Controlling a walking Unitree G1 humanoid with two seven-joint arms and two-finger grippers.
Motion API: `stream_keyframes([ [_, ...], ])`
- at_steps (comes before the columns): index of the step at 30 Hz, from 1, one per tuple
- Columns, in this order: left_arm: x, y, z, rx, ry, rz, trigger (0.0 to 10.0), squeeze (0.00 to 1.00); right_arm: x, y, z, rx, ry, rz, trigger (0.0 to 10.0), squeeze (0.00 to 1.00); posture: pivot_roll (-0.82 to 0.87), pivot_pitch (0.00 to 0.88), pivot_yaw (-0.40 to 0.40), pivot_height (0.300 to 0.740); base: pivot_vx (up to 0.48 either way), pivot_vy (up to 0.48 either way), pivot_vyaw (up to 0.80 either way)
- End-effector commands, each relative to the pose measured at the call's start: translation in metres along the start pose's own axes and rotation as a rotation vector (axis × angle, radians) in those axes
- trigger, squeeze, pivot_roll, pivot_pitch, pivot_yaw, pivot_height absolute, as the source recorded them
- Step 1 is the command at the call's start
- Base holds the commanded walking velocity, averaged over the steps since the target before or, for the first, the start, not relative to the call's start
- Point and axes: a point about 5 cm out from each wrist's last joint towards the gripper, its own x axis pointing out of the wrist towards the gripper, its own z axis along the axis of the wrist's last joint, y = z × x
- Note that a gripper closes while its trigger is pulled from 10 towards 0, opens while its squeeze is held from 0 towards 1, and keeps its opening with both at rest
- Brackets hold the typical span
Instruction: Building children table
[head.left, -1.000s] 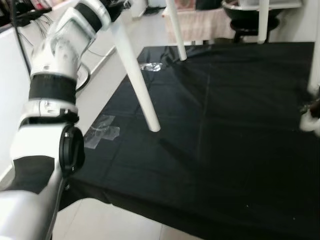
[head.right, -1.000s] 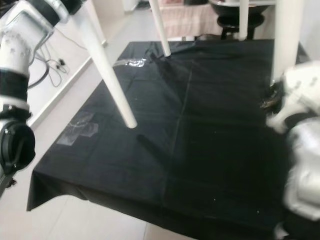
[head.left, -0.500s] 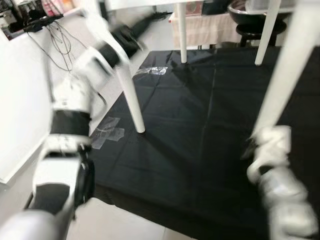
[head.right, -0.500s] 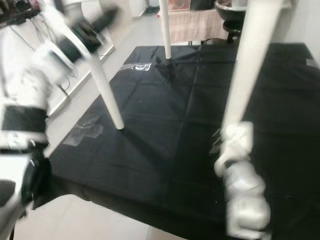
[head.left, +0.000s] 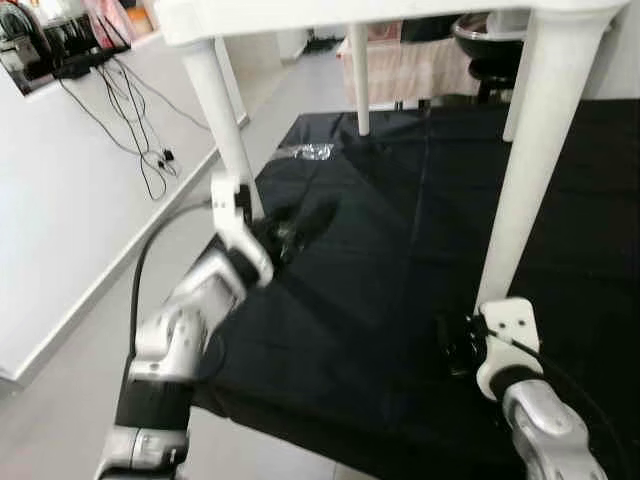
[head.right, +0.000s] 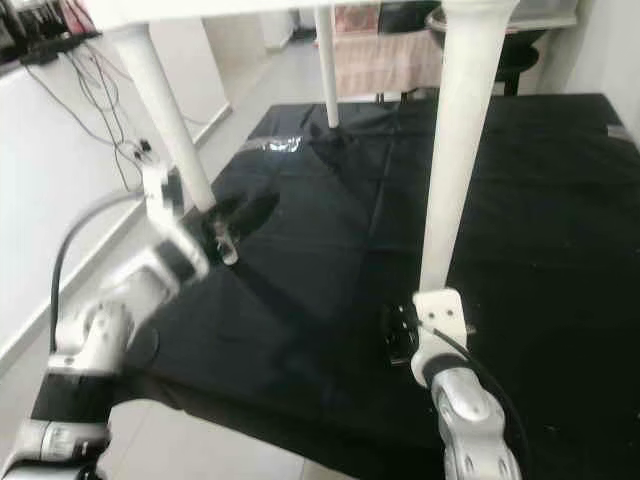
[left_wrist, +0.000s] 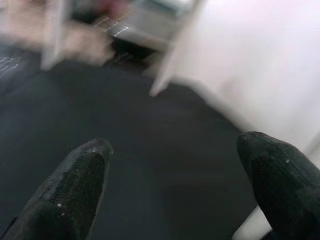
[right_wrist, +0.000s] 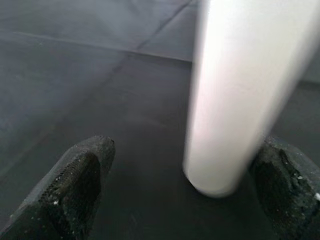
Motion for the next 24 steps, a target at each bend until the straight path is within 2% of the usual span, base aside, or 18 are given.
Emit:
stream_keyframes([
  [1, -0.011, 0.007, 0.0, 0.055, -0.023, 0.064, 10.0, 1.0, -0.006, -0.005, 0.007, 0.027, -0.065, -0.034, 10.0, 1.0, -0.18, 0.057, 0.128, 0.74, 0.0, 0.0, 0.0],
  [2, -0.011, 0.007, 0.0, 0.055, -0.023, 0.064, 10.0, 1.0, -0.006, -0.005, 0.007, 0.027, -0.065, -0.034, 10.0, 1.0, -0.18, 0.057, 0.128, 0.74, 0.0, 0.0, 0.0],
  [3, -0.021, 0.013, -0.009, 0.067, -0.007, 0.119, 10.0, 1.0, -0.01, -0.01, 0.014, 0.048, -0.125, -0.06, 10.0, 1.0, -0.19, 0.052, 0.112, 0.74, 0.0, 0.0, 0.0],
  [4, -0.029, 0.018, -0.018, 0.083, 0.007, 0.157, 10.0, 0.0, -0.013, -0.012, 0.024, 0.065, -0.189, -0.06, 10.0, 1.0, -0.2, 0.043, 0.102, 0.74, 0.0, 0.0, 0.0],
  [5, -0.036, 0.021, -0.024, 0.088, 0.015, 0.185, 10.0, 0.0, -0.015, -0.012, 0.033, 0.071, -0.24, -0.048, 10.0, 0.94, -0.21, 0.038, 0.096, 0.74, 0.0, 0.0, 0.0],
  [6, -0.042, 0.022, -0.03, 0.084, 0.024, 0.207, 10.0, 0.0, -0.017, -0.011, 0.039, 0.073, -0.28, -0.029, 10.0, 0.59, -0.21, 0.038, 0.095, 0.74, 0.0, 0.0, 0.0],
  [7, -0.048, 0.024, -0.037, 0.082, 0.037, 0.239, 10.0, 0.0, -0.018, -0.008, 0.042, 0.073, -0.296, -0.008, 10.0, 0.0, -0.21, 0.035, 0.085, 0.74, 0.0, 0.0, 0.0],
  [11, -0.058, 0.026, -0.047, 0.083, 0.055, 0.286, 10.0, 0.0, -0.019, -0.005, 0.041, 0.071, -0.298, 0.017, 10.0, 0.0, -0.21, 0.033, 0.074, 0.74, 0.0, 0.0, 0.0],
  [13, -0.072, 0.027, -0.064, 0.115, 0.114, 0.36, 10.0, 0.0, -0.011, 0.001, 0.03, 0.065, -0.252, 0.035, 10.0, 0.0, -0.17, 0.027, 0.054, 0.74, 0.0, 0.0, 0.0],
  [15, -0.072, 0.027, -0.064, 0.115, 0.114, 0.36, 10.0, 0.0, -0.011, 0.001, 0.03, 0.065, -0.252, 0.035, 10.0, 0.0, -0.17, 0.027, 0.054, 0.74, 0.0, 0.0, 0.0],
  [17, -0.075, 0.025, -0.072, 0.139, 0.137, 0.397, 10.0, 0.0, -0.004, 0.002, 0.025, 0.051, -0.231, 0.043, 10.0, 0.0, -0.16, 0.025, 0.046, 0.74, 0.0, 0.467, 0.0],
  [19, -0.075, 0.025, -0.072, 0.139, 0.137, 0.397, 10.0, 0.0, -0.004, 0.002, 0.025, 0.051, -0.231, 0.043, 10.0, 0.0, -0.16, 0.025, 0.046, 0.74, 0.0, 0.469, 0.0],
  [21, -0.076, 0.024, -0.074, 0.15, 0.135, 0.414, 10.0, 0.0, 0.003, 0.002, 0.022, 0.032, -0.218, 0.044, 10.0, 0.0, -0.15, 0.024, 0.036, 0.74, 0.0, 0.469, 0.0],
  [23, -0.078, 0.025, -0.077, 0.163, 0.127, 0.438, 10.0, 0.0, 0.017, 0.005, 0.021, -0.003, -0.203, 0.052, 10.0, 0.0, -0.15, 0.016, 0.025, 0.74, 0.0, 0.469, 0.0],
  [24, -0.078, 0.025, -0.077, 0.163, 0.127, 0.438, 10.0, 0.0, 0.017, 0.005, 0.021, -0.003, -0.203, 0.052, 10.0, 0.0, -0.15, 0.016, 0.025, 0.74, 0.0, 0.469, 0.0],
])
